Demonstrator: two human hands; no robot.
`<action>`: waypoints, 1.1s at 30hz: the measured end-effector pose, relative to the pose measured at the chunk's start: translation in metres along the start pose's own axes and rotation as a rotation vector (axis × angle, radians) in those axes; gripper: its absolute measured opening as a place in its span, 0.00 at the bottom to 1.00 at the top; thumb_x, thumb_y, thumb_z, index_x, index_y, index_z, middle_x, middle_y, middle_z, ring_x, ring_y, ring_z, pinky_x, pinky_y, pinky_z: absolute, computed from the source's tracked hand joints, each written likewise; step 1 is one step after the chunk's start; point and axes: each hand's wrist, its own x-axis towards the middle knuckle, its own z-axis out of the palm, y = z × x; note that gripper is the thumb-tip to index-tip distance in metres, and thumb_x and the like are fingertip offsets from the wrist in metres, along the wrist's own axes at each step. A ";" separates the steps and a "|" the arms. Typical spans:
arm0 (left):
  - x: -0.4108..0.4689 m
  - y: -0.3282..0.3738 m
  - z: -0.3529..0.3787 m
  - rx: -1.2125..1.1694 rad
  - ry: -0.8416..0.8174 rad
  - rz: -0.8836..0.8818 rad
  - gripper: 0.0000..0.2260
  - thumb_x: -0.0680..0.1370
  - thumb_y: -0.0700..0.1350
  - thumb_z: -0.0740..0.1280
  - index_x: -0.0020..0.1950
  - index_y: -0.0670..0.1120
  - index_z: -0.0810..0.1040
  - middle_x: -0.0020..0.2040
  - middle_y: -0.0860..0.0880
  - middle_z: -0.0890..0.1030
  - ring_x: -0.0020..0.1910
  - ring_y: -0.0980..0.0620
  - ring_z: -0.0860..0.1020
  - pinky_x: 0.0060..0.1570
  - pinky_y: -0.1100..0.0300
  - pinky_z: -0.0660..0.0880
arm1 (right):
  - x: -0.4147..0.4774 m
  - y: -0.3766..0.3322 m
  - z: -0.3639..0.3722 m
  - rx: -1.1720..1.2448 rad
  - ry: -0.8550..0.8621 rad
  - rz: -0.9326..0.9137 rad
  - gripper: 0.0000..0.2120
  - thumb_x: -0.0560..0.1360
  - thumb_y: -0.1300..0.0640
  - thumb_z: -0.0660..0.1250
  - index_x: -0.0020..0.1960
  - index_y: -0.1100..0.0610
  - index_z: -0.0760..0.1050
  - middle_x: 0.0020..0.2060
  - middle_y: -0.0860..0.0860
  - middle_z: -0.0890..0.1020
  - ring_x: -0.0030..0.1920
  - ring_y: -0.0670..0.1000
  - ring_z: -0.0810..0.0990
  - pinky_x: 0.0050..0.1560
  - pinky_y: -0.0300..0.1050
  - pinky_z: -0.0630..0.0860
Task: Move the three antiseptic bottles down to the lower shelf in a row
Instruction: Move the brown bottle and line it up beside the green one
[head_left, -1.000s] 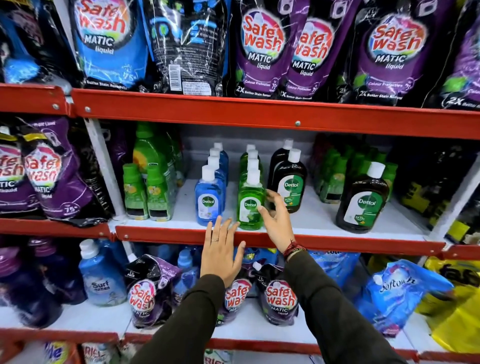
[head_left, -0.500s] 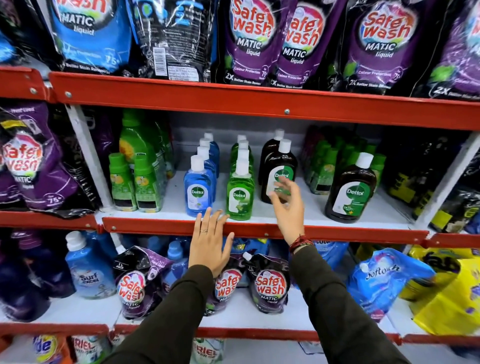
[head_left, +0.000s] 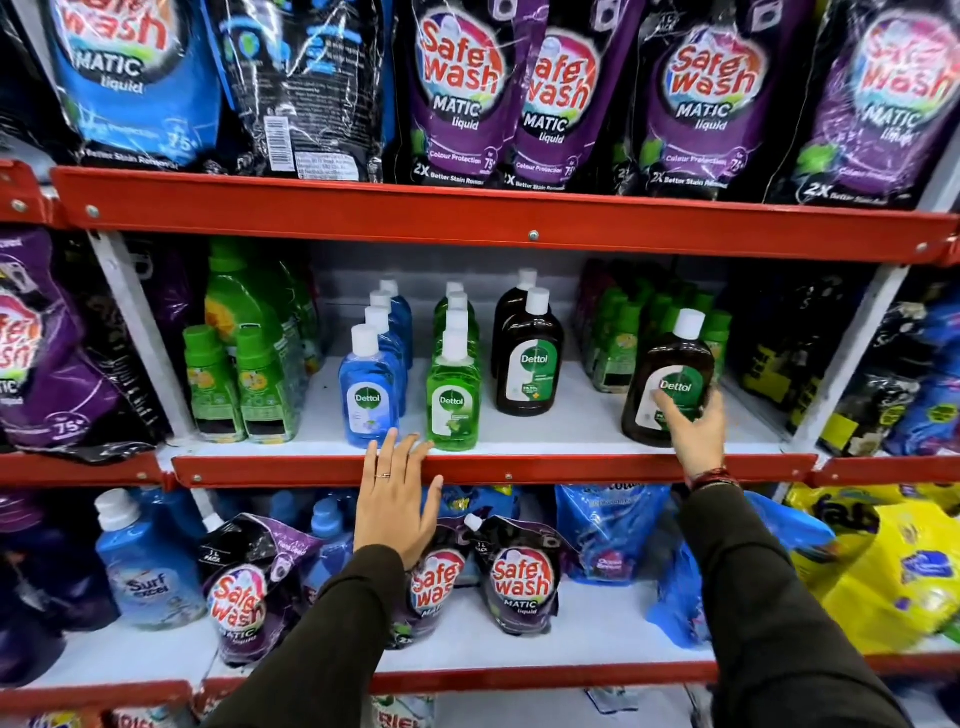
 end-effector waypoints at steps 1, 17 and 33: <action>0.000 0.000 0.000 -0.001 -0.003 -0.004 0.24 0.82 0.55 0.52 0.71 0.44 0.73 0.73 0.42 0.74 0.79 0.41 0.64 0.80 0.44 0.49 | 0.004 0.001 -0.005 0.038 -0.033 0.001 0.29 0.72 0.57 0.76 0.69 0.63 0.71 0.65 0.63 0.79 0.66 0.63 0.77 0.70 0.62 0.72; 0.002 0.000 0.004 0.051 -0.025 -0.026 0.23 0.82 0.56 0.52 0.70 0.45 0.73 0.72 0.42 0.75 0.78 0.41 0.65 0.79 0.43 0.52 | -0.005 -0.022 -0.010 0.149 -0.262 -0.077 0.22 0.71 0.65 0.76 0.62 0.62 0.75 0.56 0.57 0.81 0.59 0.54 0.81 0.65 0.57 0.77; 0.002 -0.003 0.009 0.068 0.009 -0.013 0.22 0.82 0.55 0.53 0.70 0.45 0.73 0.72 0.43 0.75 0.78 0.41 0.66 0.78 0.44 0.51 | -0.032 -0.031 0.069 0.105 -0.600 -0.143 0.24 0.69 0.63 0.78 0.63 0.63 0.76 0.56 0.54 0.85 0.59 0.45 0.82 0.61 0.49 0.81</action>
